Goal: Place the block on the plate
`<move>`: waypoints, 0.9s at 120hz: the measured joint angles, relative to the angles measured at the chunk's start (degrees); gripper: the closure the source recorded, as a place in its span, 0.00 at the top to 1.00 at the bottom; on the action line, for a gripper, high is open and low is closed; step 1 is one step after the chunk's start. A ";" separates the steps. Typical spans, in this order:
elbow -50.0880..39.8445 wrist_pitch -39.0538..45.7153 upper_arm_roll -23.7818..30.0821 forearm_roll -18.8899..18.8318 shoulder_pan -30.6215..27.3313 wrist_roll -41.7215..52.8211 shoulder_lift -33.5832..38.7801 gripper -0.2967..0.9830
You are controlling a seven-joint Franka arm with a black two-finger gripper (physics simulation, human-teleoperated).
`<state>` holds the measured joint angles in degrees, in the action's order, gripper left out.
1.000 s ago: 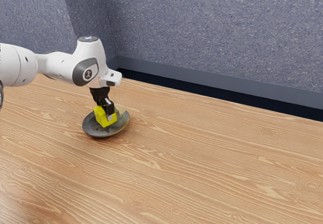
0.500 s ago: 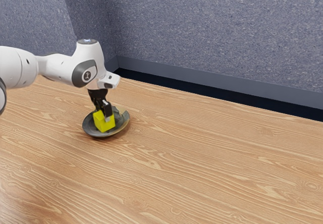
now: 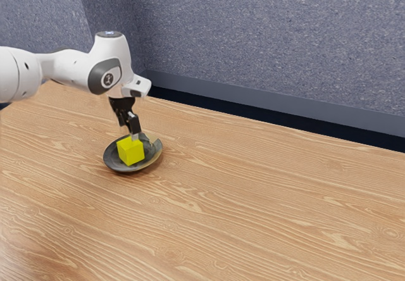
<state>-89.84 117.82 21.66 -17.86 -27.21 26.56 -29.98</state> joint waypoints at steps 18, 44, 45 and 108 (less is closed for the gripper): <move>-0.32 -3.36 0.68 0.43 0.74 -0.86 3.62 0.76; -2.04 -7.35 1.29 2.84 0.88 -2.07 10.45 0.77; -2.05 -7.49 1.28 2.95 0.87 -2.12 10.59 0.77; -2.02 -15.55 0.87 8.79 1.88 -5.28 22.19 0.77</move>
<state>-91.86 102.26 22.54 -9.07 -25.32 21.27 -7.80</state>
